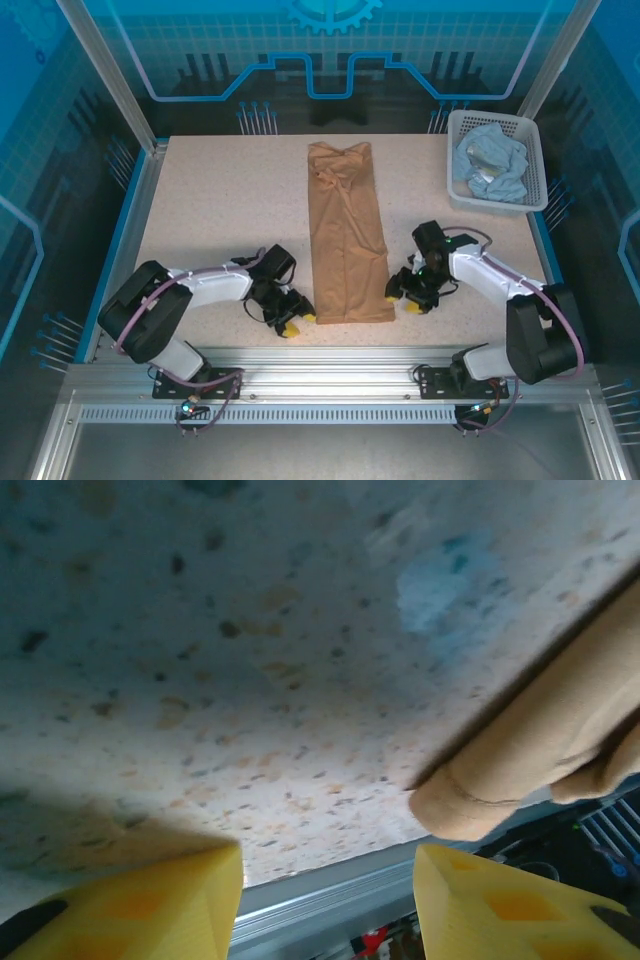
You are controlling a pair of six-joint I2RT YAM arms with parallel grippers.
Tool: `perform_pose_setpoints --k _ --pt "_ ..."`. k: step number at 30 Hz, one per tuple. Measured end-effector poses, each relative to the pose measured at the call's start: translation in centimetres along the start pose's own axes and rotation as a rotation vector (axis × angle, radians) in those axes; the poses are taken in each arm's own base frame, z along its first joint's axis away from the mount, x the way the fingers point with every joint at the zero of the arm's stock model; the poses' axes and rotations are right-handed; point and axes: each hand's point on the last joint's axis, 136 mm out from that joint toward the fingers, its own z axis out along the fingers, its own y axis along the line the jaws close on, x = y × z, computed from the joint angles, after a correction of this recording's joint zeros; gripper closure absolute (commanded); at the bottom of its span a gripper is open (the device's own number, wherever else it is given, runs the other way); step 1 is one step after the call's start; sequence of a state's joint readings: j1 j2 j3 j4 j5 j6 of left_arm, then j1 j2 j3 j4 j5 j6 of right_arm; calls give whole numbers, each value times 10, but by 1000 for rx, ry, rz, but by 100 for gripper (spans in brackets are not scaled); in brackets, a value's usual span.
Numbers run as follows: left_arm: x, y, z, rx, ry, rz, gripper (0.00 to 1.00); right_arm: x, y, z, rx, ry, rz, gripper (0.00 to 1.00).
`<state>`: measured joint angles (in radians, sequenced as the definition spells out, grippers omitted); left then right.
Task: Fold and stack the t-shirts
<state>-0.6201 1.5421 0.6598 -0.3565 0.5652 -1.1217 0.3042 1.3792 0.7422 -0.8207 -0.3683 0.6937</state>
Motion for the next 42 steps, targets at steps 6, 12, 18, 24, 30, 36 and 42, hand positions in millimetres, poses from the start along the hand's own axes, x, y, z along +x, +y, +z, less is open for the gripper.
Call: perform_pose_setpoints --k 6,12,18,24,30,36,42 --pt "5 -23 15 49 -6 50 52 11 -8 13 -4 52 13 48" --pt "1 -35 16 72 -30 57 54 3 -7 22 -9 51 12 56" --pt "-6 -40 21 81 -43 52 66 -1 -6 32 1 69 38 60" --pt "-7 -40 26 58 -24 35 88 -1 -9 34 37 60 64 77" --pt "-11 -53 25 82 -43 77 100 -2 -5 36 37 65 86 97" --pt "-9 -48 23 61 -40 87 100 -3 5 34 15 49 64 100" --pt "5 -56 1 93 -51 125 100 9 15 14 -7 37 38 100"
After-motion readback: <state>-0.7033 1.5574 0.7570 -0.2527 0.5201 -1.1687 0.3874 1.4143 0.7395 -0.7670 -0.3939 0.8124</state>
